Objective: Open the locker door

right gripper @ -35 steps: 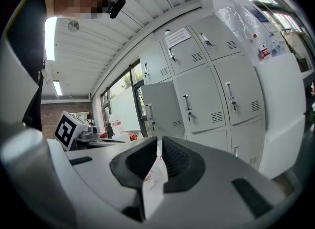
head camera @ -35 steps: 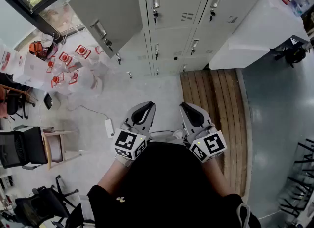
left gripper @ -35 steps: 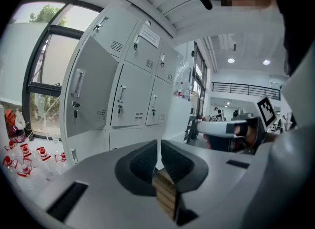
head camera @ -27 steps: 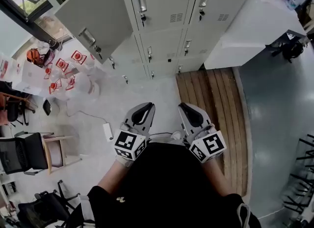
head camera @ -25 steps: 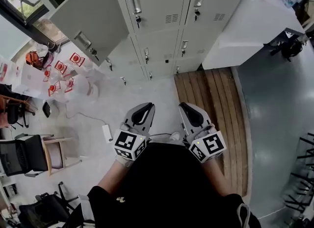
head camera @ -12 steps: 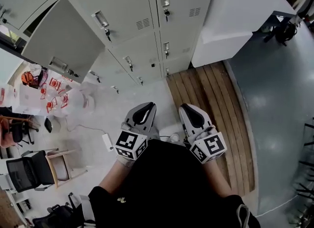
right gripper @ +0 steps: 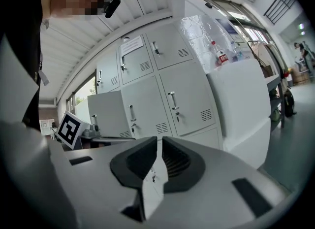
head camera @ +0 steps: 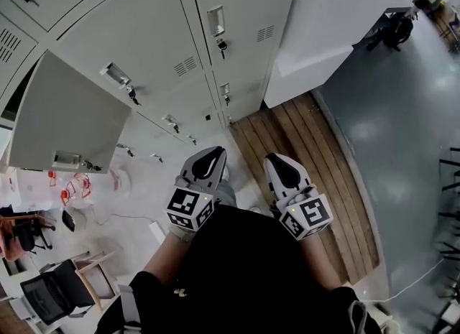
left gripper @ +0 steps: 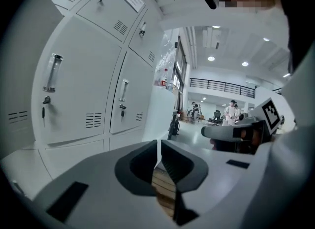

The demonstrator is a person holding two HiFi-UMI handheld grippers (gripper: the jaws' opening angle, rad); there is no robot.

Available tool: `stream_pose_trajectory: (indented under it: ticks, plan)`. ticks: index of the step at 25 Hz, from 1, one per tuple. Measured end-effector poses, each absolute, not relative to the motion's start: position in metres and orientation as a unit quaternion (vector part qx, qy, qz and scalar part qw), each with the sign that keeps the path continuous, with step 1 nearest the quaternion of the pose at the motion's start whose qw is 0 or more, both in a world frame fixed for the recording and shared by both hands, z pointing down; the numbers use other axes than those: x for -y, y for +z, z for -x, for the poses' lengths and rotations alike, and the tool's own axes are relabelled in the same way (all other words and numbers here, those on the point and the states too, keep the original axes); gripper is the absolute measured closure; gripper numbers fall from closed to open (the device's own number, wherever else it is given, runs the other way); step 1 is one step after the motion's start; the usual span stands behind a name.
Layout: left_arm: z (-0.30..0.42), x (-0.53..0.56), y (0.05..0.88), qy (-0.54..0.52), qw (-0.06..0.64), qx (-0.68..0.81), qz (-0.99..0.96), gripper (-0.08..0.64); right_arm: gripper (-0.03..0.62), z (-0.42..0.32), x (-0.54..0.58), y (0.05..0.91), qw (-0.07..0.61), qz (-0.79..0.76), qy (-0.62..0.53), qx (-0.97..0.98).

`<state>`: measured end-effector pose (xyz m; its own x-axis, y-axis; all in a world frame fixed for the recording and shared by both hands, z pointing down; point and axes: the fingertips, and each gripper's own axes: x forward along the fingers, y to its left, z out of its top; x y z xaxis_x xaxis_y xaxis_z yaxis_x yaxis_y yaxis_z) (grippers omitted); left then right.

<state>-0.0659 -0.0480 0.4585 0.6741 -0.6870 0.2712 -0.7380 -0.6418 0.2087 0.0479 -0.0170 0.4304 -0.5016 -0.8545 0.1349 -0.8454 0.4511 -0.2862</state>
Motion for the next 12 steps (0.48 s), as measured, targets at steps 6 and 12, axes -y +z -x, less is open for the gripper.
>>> stream_pose_trajectory:
  ticks: [6,12]
  plan:
    - [0.067,0.127,0.450,0.059,0.169,0.346,-0.921,0.522,0.541,-0.041,0.081,0.420,0.016,0.543,-0.152,-0.826]
    - [0.059,0.198,0.443,0.001,0.238,0.290,-0.927,0.520,0.541,-0.035,0.126,0.419,0.014,0.587,-0.149,-0.796]
